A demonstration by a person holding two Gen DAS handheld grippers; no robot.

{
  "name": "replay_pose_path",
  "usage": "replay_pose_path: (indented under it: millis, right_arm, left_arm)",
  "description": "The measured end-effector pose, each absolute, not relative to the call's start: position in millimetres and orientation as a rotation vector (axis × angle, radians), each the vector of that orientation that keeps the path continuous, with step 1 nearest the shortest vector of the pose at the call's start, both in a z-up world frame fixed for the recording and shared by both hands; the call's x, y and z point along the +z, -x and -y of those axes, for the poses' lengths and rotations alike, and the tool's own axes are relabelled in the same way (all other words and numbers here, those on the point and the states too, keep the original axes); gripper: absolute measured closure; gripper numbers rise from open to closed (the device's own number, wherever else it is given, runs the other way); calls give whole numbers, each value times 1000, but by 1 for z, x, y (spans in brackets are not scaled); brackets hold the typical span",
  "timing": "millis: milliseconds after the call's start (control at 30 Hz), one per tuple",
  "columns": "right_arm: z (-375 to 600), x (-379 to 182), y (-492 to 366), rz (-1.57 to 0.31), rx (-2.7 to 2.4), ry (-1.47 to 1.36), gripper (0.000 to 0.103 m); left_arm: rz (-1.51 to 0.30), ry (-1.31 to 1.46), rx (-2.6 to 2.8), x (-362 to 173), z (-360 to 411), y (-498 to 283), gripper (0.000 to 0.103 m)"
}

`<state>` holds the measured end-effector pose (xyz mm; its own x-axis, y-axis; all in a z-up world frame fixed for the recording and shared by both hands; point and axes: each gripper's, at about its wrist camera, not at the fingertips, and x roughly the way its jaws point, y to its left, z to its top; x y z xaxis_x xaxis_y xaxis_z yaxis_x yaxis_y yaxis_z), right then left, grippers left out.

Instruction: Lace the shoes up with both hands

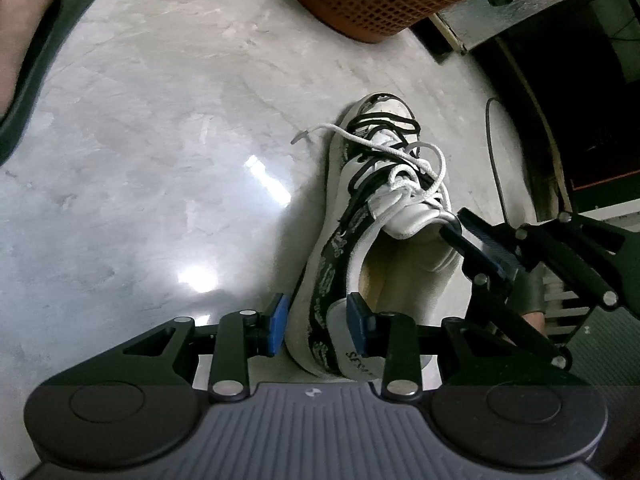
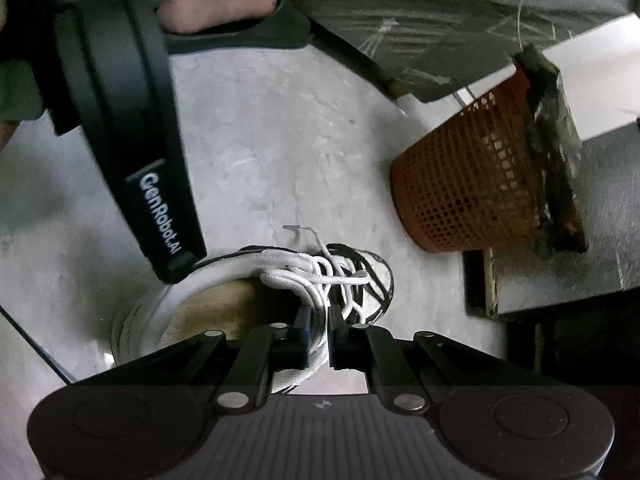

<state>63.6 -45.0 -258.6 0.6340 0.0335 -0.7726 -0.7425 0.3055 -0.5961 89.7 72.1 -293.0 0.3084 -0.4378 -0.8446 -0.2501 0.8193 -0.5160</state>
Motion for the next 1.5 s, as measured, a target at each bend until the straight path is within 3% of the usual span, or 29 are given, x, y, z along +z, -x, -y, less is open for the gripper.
replay_pose_path:
  millis: [67,133,233,433,567,767,1000,1133,1400,1500]
  right_arm:
    - [45,-254,-61,-731,576,1154,93]
    - [46,-249,-59,-735,558,1140,84]
    - [55,-241,-60,-797,519,1058,83]
    - [88,-214,-80,-975,420,695,83]
    - [108,-190,-89,-1033,366,503,75]
    - [140,-154,-99,-1091,275,237,69]
    - [164,-108,-92,-1099,136,64,67]
    - [168,-78,-76,-1045,93,-24,57]
    - [161,-57,-43,-1092,3,-16,53]
    - [163,-58,-26,-1073,-20,-31,50]
  left_arm:
    - [-1274,632,-140,-289,-72,-89,67]
    - [-1268,619,-145,-284,-71,-88,67]
    - [-1249,609,-149,-271,-72,-87,67]
    - [-1201,582,-137,-242,-72,-83,67]
    - [-1172,561,-107,-220,-70,-81,66]
    - [-1106,468,-65,-176,-58,-79,54]
    - [-1053,306,-82,-124,-36,-71,19]
    - [-1038,178,-96,-98,-21,-63,17]
    - [-978,177,-81,-49,-19,-39,2]
    - [-968,163,-72,-40,-19,-32,1]
